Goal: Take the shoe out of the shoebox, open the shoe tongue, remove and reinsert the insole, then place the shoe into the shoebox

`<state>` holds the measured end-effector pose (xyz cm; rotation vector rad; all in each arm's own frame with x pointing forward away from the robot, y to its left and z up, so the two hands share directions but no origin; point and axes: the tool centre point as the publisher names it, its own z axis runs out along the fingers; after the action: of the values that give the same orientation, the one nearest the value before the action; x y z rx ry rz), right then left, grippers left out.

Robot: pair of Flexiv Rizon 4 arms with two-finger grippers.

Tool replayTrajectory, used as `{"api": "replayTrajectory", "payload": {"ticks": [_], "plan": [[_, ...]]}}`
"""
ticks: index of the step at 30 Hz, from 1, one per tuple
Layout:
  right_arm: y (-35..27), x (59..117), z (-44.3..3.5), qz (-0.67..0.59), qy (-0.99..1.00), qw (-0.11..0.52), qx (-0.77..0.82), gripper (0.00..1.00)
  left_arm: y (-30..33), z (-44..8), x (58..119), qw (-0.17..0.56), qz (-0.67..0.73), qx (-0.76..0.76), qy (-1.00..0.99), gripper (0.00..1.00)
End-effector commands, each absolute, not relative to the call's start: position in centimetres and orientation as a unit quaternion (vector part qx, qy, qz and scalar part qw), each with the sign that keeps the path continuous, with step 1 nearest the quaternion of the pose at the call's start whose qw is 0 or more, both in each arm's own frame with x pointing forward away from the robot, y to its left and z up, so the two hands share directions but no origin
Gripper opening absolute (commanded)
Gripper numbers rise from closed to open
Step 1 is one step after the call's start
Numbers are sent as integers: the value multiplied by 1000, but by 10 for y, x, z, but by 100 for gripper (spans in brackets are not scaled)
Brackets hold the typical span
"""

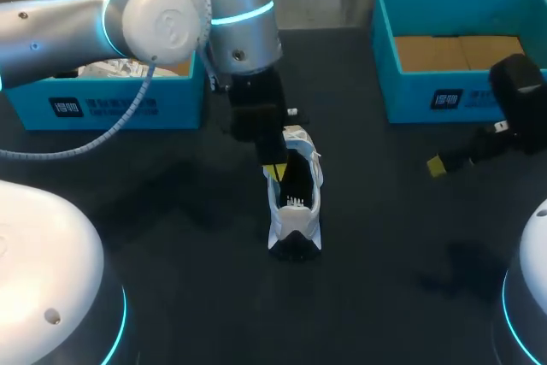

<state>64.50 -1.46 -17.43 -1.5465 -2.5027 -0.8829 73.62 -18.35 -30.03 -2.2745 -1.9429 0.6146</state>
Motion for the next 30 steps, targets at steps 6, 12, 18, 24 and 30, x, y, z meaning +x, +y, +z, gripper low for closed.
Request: {"api": "replayTrajectory", "payload": {"ticks": [6, 12, 18, 24, 30], "plan": [[-15, 644, -175, -287, -814, 34, -504, 100, -203, -328, 737, 34, 169, -743, -647, 0], [-15, 644, -175, -287, -814, 34, -504, 100, -207, -345, 749, 28, 140, -738, -659, 0], [-15, 644, -175, -287, -814, 34, -504, 100, -206, -359, 754, 32, 127, -733, -668, 0], [-15, 644, -175, -287, -814, 34, -504, 100, -204, -372, 754, 18, 110, -724, -681, 0], [-15, 644, -175, -287, -814, 34, -504, 100, -207, -387, 753, 5, 102, -717, -690, 0]]}}
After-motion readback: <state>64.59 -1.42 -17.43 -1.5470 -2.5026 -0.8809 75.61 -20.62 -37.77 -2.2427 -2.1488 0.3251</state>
